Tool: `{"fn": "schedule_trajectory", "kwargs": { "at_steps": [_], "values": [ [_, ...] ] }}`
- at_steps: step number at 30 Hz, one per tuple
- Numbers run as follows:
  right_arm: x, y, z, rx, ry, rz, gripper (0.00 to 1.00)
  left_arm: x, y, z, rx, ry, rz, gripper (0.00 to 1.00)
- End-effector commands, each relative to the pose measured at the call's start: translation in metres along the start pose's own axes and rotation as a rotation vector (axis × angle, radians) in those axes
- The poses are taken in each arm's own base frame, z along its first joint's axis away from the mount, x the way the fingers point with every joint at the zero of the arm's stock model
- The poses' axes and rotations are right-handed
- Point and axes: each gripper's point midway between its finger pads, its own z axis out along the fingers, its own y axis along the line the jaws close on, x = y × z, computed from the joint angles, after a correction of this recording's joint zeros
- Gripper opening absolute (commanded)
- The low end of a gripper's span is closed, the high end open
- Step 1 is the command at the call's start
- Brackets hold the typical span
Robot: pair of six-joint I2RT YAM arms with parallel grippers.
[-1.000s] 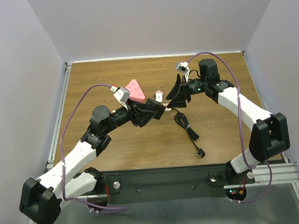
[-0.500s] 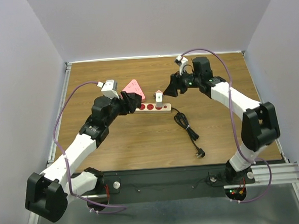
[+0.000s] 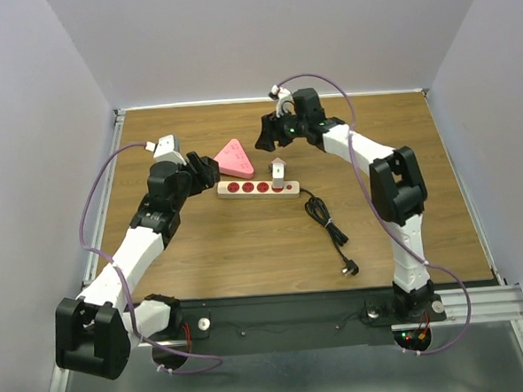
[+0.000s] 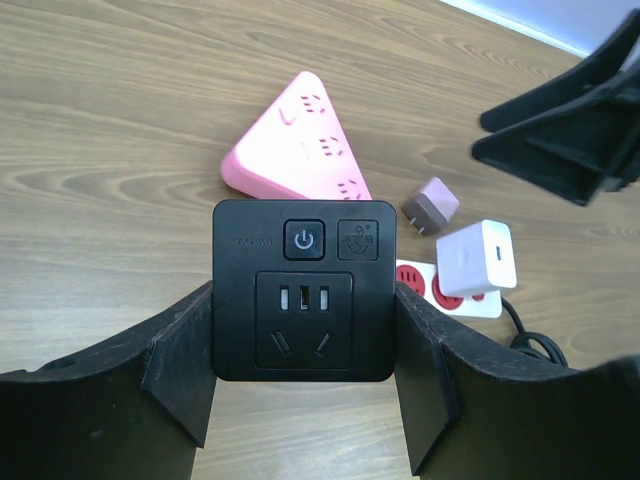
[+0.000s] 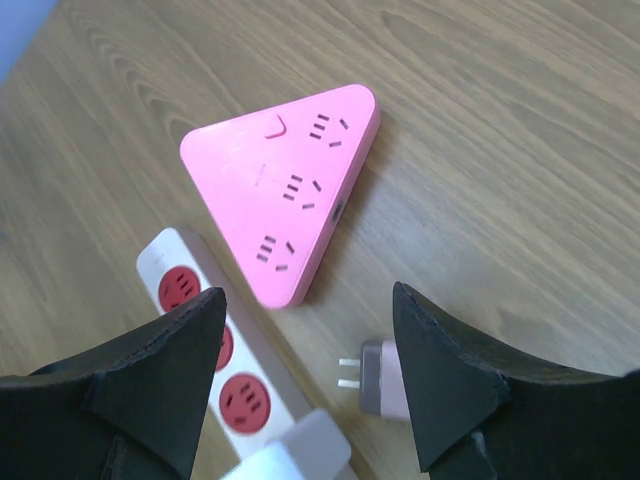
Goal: Insert the plug
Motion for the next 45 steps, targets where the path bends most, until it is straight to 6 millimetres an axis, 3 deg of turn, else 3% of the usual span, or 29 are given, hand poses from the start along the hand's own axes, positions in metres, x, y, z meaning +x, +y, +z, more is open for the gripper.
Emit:
{"fn": "schedule_trajectory", "kwargs": {
  "at_steps": [1,2,4,10,14,28,32,40,45],
  "values": [
    [-0.027,0.015,0.027,-0.005,-0.060,-0.051,0.73,-0.036,-0.011,0.000,0.061,-0.097,-0.028,0.00],
    [-0.013,0.012,0.040,-0.008,-0.033,-0.034,0.73,-0.035,-0.010,0.002,0.063,-0.099,-0.032,0.00],
    [-0.011,0.018,0.055,-0.022,-0.027,-0.031,0.73,-0.032,-0.006,0.008,0.058,-0.097,-0.046,0.00],
    [0.006,0.023,0.080,0.076,0.035,-0.036,0.73,-0.039,0.004,0.019,0.031,-0.106,-0.051,0.00],
    [0.028,0.010,0.079,0.231,0.090,-0.029,0.73,-0.048,0.009,0.017,0.015,-0.126,-0.049,0.00],
    [0.096,0.045,0.082,0.213,0.243,0.069,0.72,-0.048,0.009,-0.003,0.024,-0.142,-0.056,0.00],
    [0.095,0.070,0.082,0.160,0.246,0.058,0.72,-0.046,0.010,-0.009,0.023,-0.141,-0.054,0.00],
    [0.089,0.113,0.101,0.031,0.222,0.078,0.72,-0.037,0.013,-0.016,0.022,-0.131,-0.062,0.00],
    [0.076,0.132,0.095,-0.022,0.196,0.089,0.72,-0.029,0.016,-0.020,0.018,-0.123,-0.072,0.00]
  ]
}}
